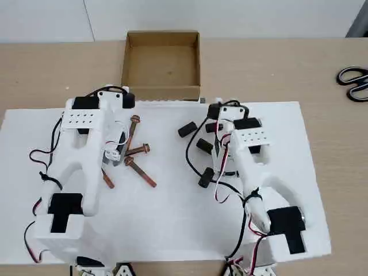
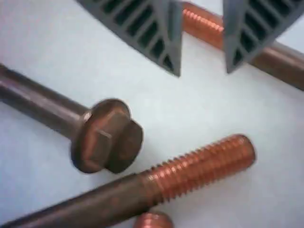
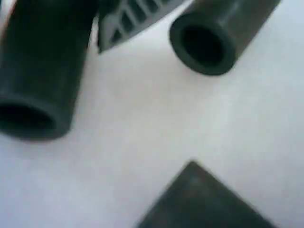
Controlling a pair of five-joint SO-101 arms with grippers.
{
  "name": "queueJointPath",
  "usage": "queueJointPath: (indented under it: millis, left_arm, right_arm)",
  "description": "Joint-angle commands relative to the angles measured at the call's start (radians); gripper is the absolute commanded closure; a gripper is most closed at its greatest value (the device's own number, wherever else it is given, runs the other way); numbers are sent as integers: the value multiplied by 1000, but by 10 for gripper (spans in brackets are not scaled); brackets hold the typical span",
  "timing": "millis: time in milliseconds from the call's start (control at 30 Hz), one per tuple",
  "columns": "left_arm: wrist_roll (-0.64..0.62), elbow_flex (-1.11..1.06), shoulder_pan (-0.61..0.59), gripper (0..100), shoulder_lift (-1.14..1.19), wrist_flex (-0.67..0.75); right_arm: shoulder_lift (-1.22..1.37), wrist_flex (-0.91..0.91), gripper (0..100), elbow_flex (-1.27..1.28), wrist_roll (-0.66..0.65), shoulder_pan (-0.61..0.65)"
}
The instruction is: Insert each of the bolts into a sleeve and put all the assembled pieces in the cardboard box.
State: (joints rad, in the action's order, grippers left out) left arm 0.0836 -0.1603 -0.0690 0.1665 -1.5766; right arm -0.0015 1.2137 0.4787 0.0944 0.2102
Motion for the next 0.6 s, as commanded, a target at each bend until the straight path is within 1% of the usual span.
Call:
queueJointPath:
  millis: [0, 200, 567]
  left_arm:
    - [3, 38, -6, 938, -5, 15]
    - [3, 38, -6, 938, -5, 15]
    - [3, 36, -3, 938, -3, 29]
  right_arm:
    - [-36, -77, 861, 20, -14, 1]
    - [-42, -101, 862, 17, -49, 1]
    - [-41, -108, 862, 11, -51, 2]
